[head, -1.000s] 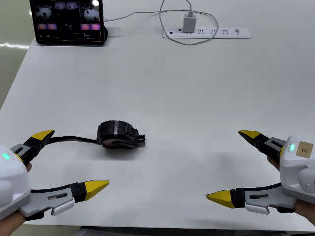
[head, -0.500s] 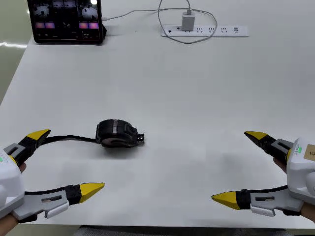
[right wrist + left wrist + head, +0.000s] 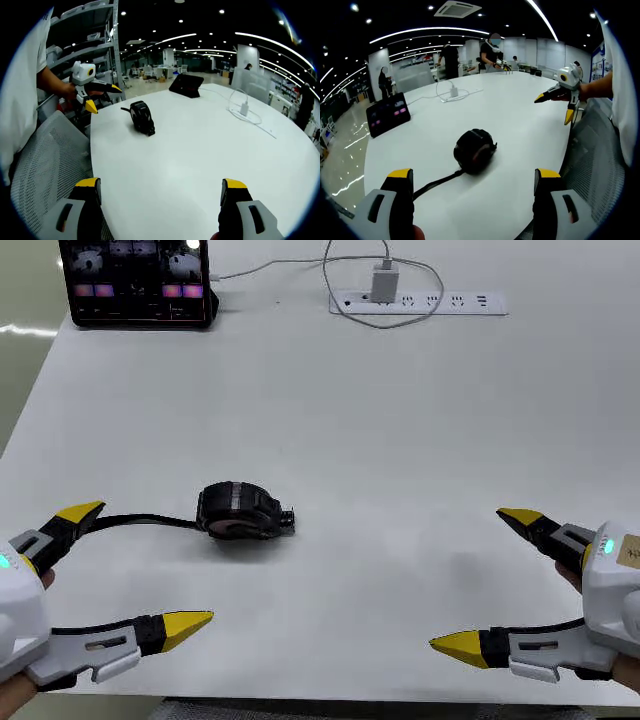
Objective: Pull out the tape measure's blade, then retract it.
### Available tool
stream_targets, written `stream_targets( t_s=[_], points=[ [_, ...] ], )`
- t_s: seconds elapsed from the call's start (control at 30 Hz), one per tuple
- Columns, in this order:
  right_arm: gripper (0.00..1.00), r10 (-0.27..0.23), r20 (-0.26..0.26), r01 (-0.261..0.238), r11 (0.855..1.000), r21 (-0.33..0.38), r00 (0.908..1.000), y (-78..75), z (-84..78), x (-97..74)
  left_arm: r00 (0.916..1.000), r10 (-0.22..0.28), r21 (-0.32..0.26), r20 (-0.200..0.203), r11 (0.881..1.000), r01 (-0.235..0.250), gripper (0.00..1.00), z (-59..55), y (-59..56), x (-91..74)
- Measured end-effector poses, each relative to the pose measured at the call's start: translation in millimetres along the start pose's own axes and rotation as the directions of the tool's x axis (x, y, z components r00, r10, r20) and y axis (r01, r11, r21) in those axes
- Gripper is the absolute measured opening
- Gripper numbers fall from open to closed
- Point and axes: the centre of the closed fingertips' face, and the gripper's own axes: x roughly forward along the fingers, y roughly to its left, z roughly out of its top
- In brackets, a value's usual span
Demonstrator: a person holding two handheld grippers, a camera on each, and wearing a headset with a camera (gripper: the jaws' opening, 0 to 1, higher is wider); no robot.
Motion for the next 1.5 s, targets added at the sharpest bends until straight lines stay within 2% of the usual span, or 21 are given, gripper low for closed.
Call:
stream_targets(
  t_s=[0.5,0.67,0.73,0.8,0.87,0.97,1.5],
  points=[
    [0.99,0.003,-0.005,-0.003,1.000,-0.008,1.0000,1.3,-1.5,-0.2,1.0000,-0.002,0.005,-0.002,1.000,0.002,0.99,0.7,-0.4,-1.0],
    [0.99,0.004,-0.006,-0.004,1.000,-0.006,1.0000,1.5,-0.4,-1.0,1.0000,0.001,0.013,0.009,1.000,-0.001,0.99,3.3,0.2,-1.2],
    [0.99,0.006,-0.008,-0.006,1.000,-0.006,0.9999,1.9,-1.1,-0.7,1.0000,-0.008,0.002,0.001,1.000,0.008,0.99,2.4,-1.7,-1.2],
    [0.99,0.007,-0.010,-0.007,1.000,-0.007,0.9999,2.2,-1.3,-0.6,1.0000,-0.003,0.016,0.001,1.000,0.003,0.99,3.1,-1.0,-1.4],
    [0.99,0.009,-0.011,-0.009,1.000,-0.007,0.9999,2.7,-1.4,-0.4,0.9996,-0.006,0.022,-0.026,1.000,0.006,0.99,-0.7,-2.7,-1.7],
    [0.99,0.010,-0.017,-0.010,1.000,-0.012,0.9998,3.2,-2.7,0.1,0.9998,-0.005,0.037,-0.019,0.999,0.006,0.99,1.1,-4.0,-1.3],
    [0.98,0.007,-0.020,-0.007,1.000,-0.013,0.9998,1.4,-3.6,-1.7,0.9994,-0.013,0.024,-0.033,1.000,0.014,0.99,-1.7,-3.6,-2.0]
  ],
)
